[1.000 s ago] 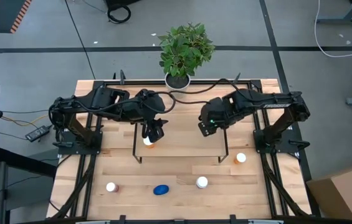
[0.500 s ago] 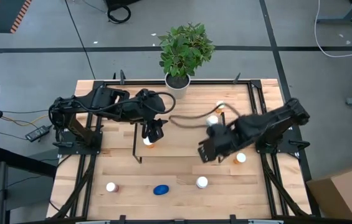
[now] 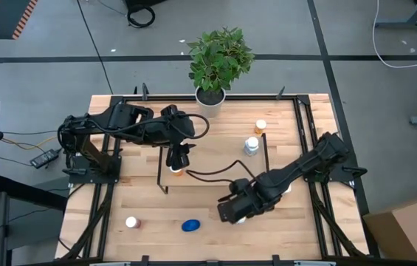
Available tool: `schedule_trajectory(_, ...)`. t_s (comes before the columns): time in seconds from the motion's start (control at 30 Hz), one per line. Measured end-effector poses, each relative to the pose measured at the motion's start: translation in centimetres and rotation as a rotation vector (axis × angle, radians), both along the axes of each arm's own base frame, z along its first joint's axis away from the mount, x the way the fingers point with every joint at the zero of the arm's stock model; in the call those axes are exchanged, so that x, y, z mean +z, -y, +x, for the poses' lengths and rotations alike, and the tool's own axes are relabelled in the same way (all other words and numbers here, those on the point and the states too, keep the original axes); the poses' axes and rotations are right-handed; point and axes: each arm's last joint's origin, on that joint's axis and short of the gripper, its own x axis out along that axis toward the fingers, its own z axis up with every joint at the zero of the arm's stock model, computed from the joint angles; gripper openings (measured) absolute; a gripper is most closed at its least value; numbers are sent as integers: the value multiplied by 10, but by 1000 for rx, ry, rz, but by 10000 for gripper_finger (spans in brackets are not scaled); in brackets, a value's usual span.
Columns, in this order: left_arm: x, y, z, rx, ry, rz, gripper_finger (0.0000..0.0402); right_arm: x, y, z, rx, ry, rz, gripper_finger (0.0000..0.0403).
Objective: Pick and place medicine bottles onto shelf by color
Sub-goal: Put the white and green pill bottle on the shelf
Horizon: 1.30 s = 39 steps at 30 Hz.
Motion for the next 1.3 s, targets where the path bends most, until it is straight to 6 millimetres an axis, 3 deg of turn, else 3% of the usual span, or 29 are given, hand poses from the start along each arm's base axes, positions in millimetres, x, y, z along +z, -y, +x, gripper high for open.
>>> schedule_trajectory(0.2,0,0,0,-15,-10,14,202,-2,-11,-6,-69,11,-39,274)
schedule_trajectory(0.4,0,0,0,-26,-14,24,201,-12,-5,-15,-86,-95,-108,274)
schedule_trajectory(0.87,0,0,0,-23,-13,21,200,-17,-5,-11,-52,-29,-161,300)
schedule_trajectory(1.13,0,0,0,-18,-12,16,205,-38,-14,-2,7,-87,-138,310)
schedule_trajectory(1.3,0,0,-1,0,-5,0,206,-38,-12,1,-8,-77,-123,310)
